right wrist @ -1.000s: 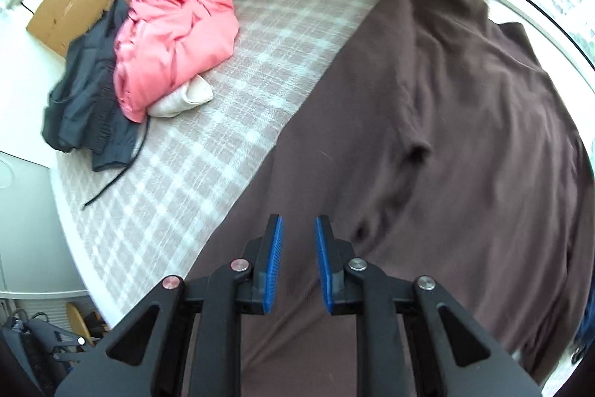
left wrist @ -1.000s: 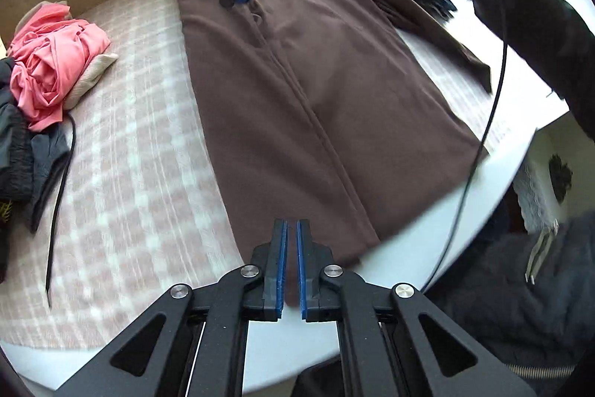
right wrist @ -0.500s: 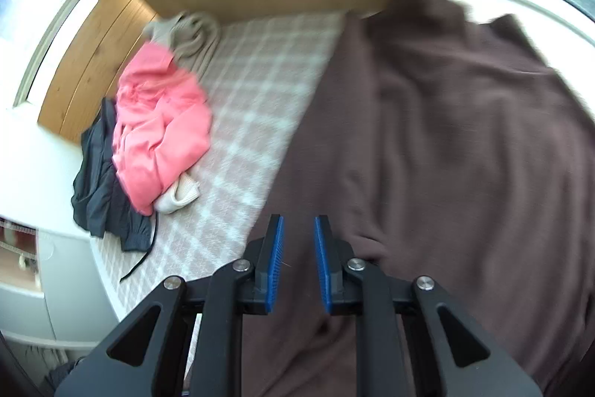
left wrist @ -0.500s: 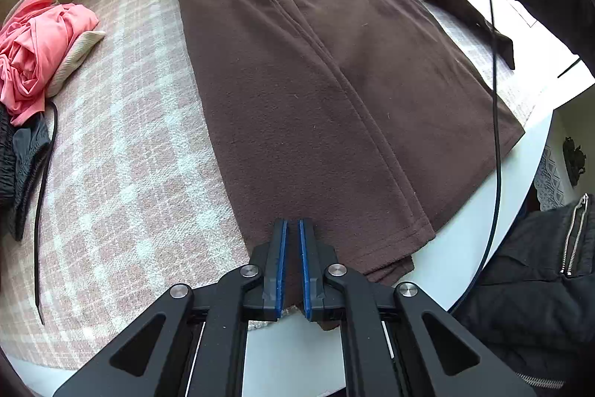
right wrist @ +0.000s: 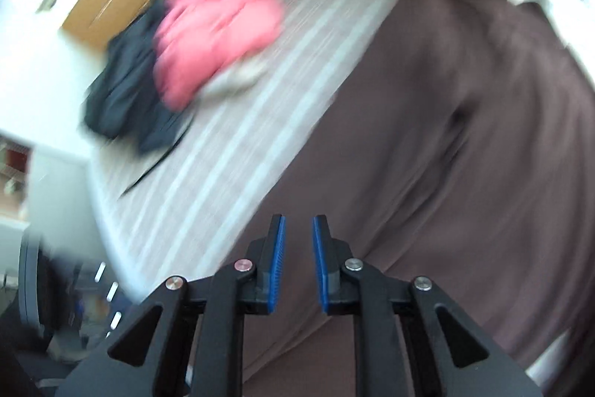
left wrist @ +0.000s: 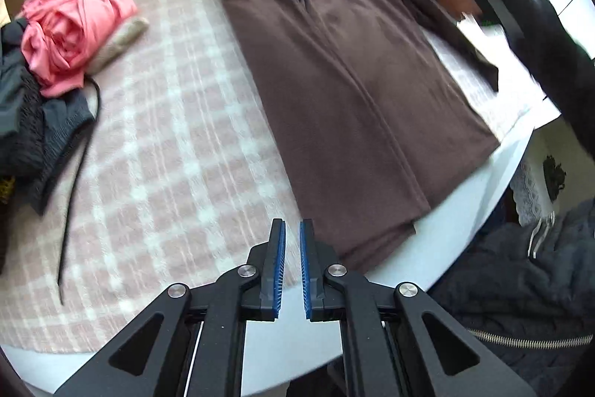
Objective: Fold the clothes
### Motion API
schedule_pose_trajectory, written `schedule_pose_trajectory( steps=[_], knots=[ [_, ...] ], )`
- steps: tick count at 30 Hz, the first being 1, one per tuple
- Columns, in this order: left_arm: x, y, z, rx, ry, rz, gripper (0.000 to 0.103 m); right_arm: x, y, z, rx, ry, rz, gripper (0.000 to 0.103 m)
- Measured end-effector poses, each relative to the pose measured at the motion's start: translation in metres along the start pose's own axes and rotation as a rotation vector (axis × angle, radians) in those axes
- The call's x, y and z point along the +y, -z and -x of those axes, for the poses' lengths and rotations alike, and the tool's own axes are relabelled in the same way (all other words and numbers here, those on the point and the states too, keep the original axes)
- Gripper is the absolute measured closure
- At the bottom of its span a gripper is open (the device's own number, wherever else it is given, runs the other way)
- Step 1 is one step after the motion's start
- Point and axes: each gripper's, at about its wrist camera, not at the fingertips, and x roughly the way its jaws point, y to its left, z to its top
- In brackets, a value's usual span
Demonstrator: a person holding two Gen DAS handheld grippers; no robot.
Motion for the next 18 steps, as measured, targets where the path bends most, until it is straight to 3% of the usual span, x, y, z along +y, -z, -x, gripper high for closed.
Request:
schedule_pose_trajectory(
  steps=[5,10,11,14,18],
  knots=[
    [-0.023,-0.002,-0.027,0.033,0.078,-0.121,0.095,0.022,0.059,-0.032,0.018,0.05,-0.04,0.085],
    [-0.03,0.012,-0.033,0.064,0.082,-0.214,0.096,0.001,0.105,-0.012,-0.058,-0.065,-0.273,0.085],
    [-0.028,0.011,-0.029,0.056,0.081,-0.223,0.096,-0.008,0.116,-0.002,-0.113,-0.03,-0.328,0.085],
    [-0.023,0.009,-0.014,0.03,0.079,-0.249,0.096,-0.044,0.154,0.029,-0.237,0.187,-0.495,0.085],
    [-0.028,-0.005,-0.011,0.004,0.093,-0.289,0.095,-0.089,0.216,0.036,-0.268,0.17,-0.767,0.085]
  ],
)
